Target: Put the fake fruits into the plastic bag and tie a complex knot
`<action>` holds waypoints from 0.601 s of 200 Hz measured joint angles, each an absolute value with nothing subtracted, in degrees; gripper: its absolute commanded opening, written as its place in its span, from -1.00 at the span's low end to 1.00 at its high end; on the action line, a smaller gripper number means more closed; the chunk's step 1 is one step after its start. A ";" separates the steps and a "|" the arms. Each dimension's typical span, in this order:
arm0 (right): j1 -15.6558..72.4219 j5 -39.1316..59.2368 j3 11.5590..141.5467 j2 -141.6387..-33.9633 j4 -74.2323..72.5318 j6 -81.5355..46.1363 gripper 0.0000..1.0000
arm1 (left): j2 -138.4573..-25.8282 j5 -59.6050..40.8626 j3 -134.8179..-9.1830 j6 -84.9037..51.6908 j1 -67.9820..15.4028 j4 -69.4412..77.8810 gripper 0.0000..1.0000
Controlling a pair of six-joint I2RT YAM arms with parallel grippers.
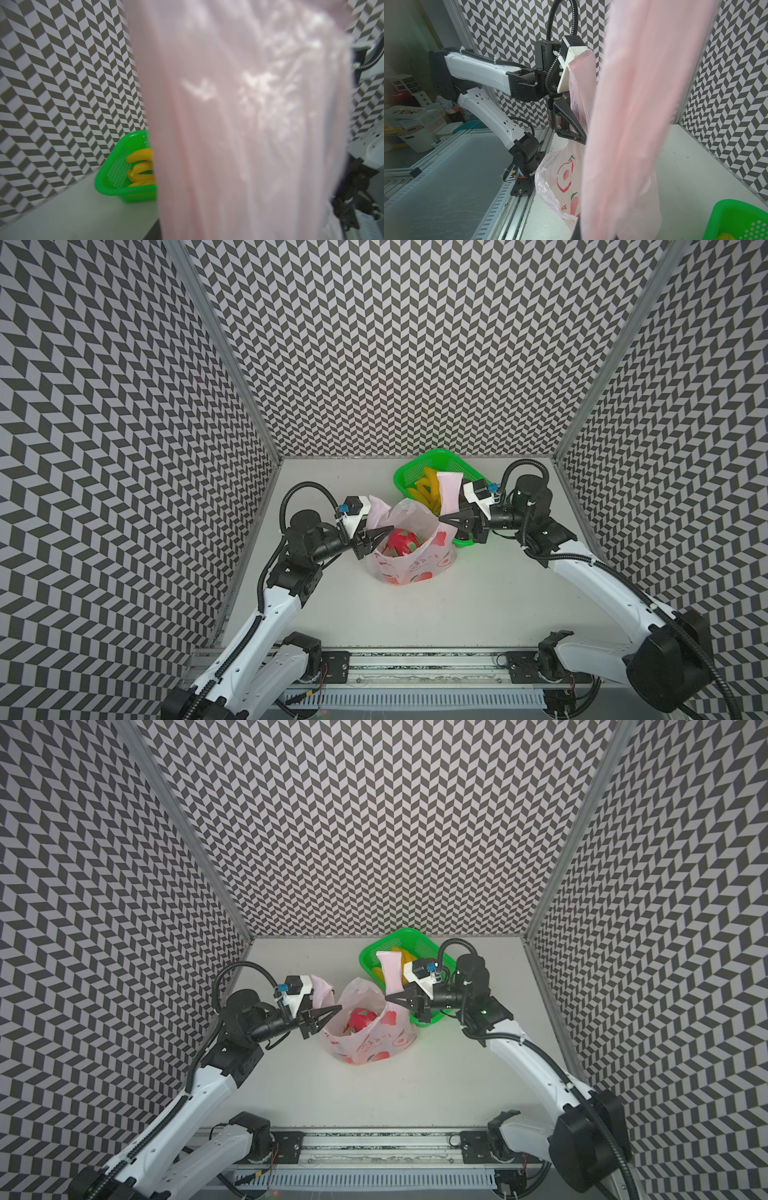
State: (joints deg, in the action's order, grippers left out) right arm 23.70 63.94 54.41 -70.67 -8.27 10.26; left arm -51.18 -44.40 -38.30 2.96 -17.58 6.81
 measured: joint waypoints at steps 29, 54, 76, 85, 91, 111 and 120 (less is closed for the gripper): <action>23.46 63.86 54.41 -70.67 -7.68 10.81 -1.00 | -53.17 -44.86 -38.30 2.79 -17.58 7.84 -0.80; 23.03 63.02 54.37 -70.52 -7.03 11.40 -1.00 | -54.13 -43.88 -38.57 3.64 -17.58 6.48 -0.96; 22.63 60.66 54.37 -70.02 -4.91 12.64 -1.00 | -53.87 -41.50 -40.03 5.85 -17.58 3.03 -1.00; 22.52 59.24 54.39 -69.76 -3.73 13.65 -1.00 | -53.60 -40.49 -40.86 7.27 -17.58 1.32 -1.00; 22.46 58.28 54.43 -69.60 -2.85 14.31 -1.00 | -53.34 -39.75 -41.47 8.38 -17.58 -0.01 -1.00; 22.33 55.22 55.46 -69.60 1.58 16.75 -1.00 | -52.99 -37.06 -43.92 12.29 -18.11 -4.99 -1.00; 22.33 54.02 56.38 -69.82 3.84 17.89 -1.00 | -53.10 -35.46 -45.25 14.13 -18.76 -7.29 -1.00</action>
